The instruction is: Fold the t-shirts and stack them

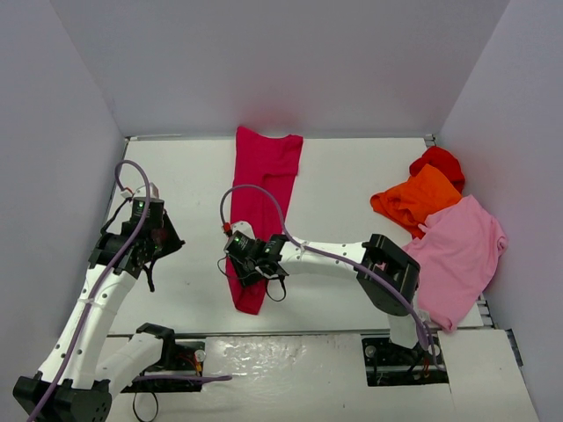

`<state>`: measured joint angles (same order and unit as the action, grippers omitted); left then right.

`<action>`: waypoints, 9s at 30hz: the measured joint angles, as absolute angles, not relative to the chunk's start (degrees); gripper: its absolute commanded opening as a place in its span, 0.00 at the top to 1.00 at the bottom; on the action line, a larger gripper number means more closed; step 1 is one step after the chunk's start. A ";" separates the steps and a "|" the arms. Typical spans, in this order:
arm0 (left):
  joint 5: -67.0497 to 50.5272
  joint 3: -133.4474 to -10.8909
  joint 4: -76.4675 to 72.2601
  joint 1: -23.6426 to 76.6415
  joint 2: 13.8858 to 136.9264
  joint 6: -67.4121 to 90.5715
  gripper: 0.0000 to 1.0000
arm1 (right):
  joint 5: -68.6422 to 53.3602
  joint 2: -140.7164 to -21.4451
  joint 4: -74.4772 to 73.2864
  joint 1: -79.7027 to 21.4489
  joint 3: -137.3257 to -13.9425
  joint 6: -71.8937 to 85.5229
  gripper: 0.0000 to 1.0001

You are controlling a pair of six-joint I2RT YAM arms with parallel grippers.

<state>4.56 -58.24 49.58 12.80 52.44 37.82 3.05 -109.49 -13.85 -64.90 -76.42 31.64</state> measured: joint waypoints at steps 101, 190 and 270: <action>4.43 -56.62 50.74 12.80 51.42 37.43 1.00 | 1.12 -93.63 -10.72 -64.92 -69.10 35.74 1.00; -14.66 -45.95 41.08 12.80 60.90 42.01 0.92 | 1.74 -93.52 -1.67 -70.12 -48.43 50.52 0.67; -3.91 -49.06 47.63 12.80 54.85 42.14 0.11 | 2.55 -90.10 -8.45 -73.65 -55.52 47.30 1.00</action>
<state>-3.91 -49.06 47.63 12.80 54.85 42.14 2.55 -90.10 -8.45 -73.65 -55.52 47.30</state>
